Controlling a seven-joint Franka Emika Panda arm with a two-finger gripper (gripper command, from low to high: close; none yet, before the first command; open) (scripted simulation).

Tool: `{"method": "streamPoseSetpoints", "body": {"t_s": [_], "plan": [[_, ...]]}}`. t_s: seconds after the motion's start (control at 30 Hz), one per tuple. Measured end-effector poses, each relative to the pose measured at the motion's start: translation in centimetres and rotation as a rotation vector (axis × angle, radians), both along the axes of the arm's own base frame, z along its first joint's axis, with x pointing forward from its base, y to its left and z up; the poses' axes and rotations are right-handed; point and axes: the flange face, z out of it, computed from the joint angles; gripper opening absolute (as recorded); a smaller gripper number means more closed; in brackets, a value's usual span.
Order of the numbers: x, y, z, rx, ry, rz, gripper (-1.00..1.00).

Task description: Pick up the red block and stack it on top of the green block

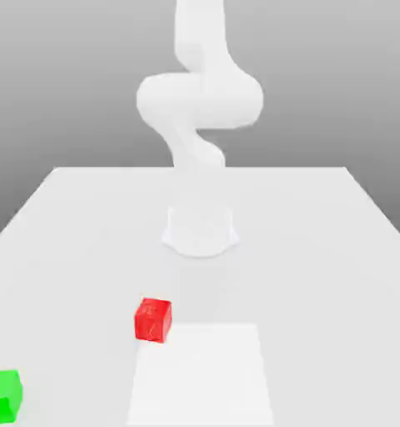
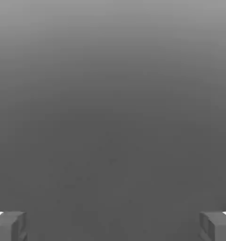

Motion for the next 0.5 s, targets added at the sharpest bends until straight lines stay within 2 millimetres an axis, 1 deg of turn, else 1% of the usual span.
{"method": "streamPoseSetpoints", "body": {"t_s": [0.07, 0.13, 0.2, 0.27, 0.33, 0.4, 0.47, 0.5], "plan": [[2.0, -0.8, -5.0, -0.003, 0.075, -0.020, 0.00], [3.3, -1.7, -9.9, -0.004, 0.148, -0.041, 0.00], [3.9, -2.7, -14.9, -0.001, 0.222, -0.061, 0.00], [4.0, -3.7, -19.9, 0.006, 0.296, -0.081, 0.00], [3.4, -4.6, -25.0, 0.015, 0.373, -0.101, 0.00], [2.2, -5.5, -30.0, 0.029, 0.453, -0.121, 0.00], [0.2, -6.2, -35.1, 0.047, 0.538, -0.143, 0.00], [-1.1, -6.5, -37.7, 0.058, 0.583, -0.154, 0.00]]}}
